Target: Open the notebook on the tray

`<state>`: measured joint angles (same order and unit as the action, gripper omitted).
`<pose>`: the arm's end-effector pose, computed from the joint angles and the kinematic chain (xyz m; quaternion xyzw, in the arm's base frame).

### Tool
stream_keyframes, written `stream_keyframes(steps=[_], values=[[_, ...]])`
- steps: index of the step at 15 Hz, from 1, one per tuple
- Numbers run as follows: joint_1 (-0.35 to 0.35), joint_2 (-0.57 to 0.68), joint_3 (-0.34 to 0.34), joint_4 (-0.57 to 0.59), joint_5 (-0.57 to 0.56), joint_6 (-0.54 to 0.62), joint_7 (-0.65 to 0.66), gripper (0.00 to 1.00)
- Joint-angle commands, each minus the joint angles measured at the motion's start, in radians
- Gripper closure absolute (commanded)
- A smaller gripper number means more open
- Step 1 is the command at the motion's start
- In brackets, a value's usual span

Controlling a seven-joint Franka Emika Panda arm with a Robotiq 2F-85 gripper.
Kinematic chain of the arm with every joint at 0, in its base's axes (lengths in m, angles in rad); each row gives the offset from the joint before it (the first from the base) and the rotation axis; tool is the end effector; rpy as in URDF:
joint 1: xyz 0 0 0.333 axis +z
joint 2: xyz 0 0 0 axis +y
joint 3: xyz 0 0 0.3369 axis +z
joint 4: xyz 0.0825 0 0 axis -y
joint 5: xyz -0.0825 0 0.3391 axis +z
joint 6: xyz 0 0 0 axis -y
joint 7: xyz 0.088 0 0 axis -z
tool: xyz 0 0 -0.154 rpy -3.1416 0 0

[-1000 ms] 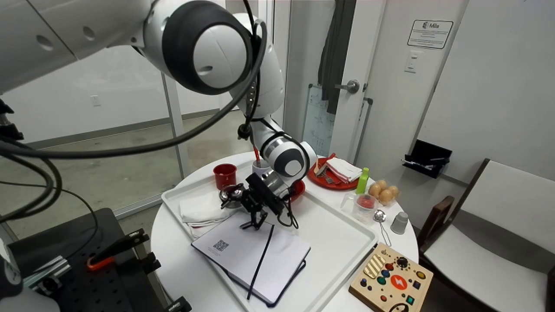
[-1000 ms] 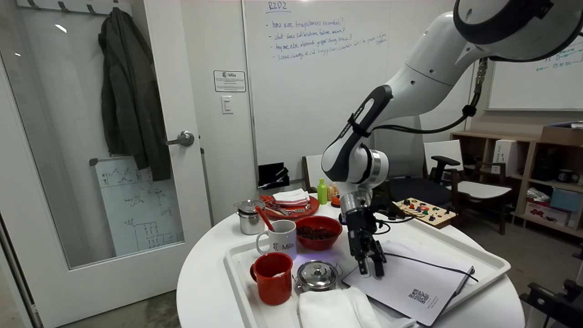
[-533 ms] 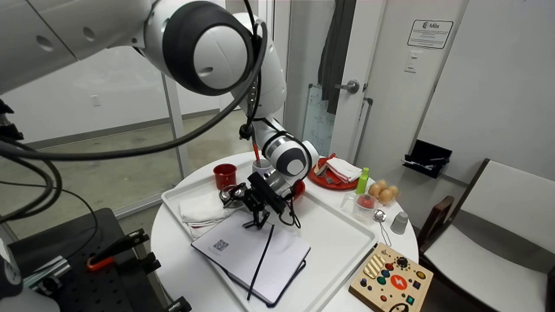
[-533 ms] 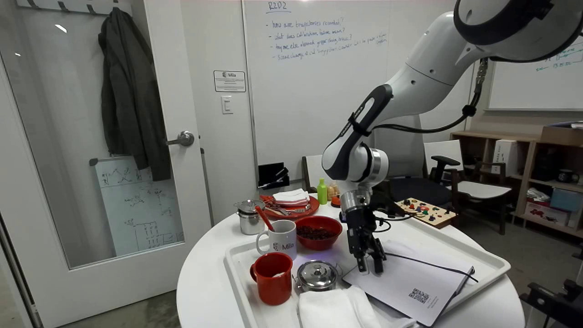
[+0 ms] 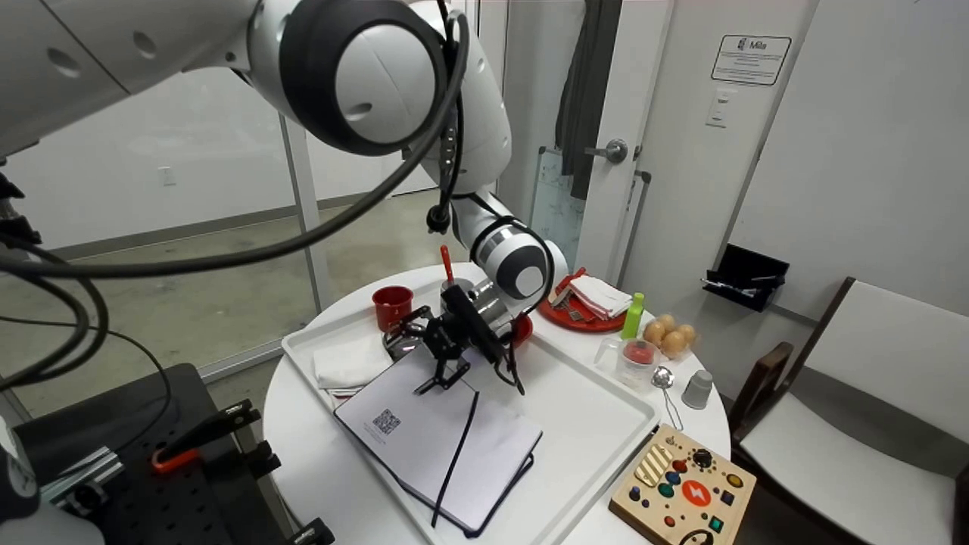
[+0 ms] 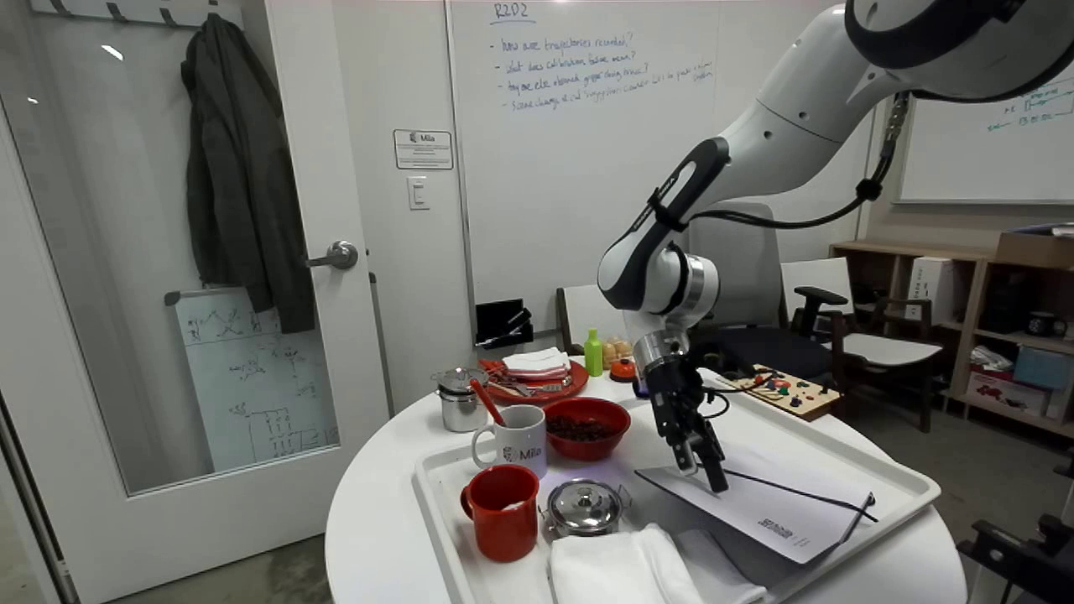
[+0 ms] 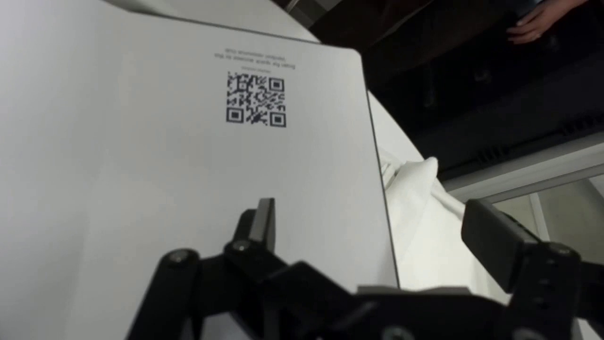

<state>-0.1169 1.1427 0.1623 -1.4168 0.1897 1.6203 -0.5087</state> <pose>0.5308 0.0506 0.0098 -0.8603 -0.1873 0.3925 0.2659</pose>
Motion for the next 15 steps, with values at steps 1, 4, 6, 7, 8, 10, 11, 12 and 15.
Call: stream_keyframes(steps=[1,4,6,7,8,10,11,12,15], values=[[-0.031,-0.073,0.018,-0.030,-0.008,-0.126,-0.043,0.00],[-0.041,-0.131,0.012,-0.060,0.000,-0.141,-0.058,0.00],[-0.050,-0.182,0.005,-0.101,0.020,-0.049,-0.054,0.00],[-0.059,-0.199,0.005,-0.112,0.032,-0.021,-0.056,0.00],[-0.070,-0.225,0.004,-0.132,0.047,0.027,-0.056,0.00],[-0.050,-0.161,-0.001,-0.051,0.021,-0.038,-0.040,0.00],[-0.051,-0.163,-0.002,-0.051,0.021,-0.040,-0.040,0.00],[-0.051,-0.159,-0.002,-0.051,0.021,-0.040,-0.040,0.00],[-0.046,-0.149,-0.001,-0.051,0.020,-0.039,-0.039,0.00]])
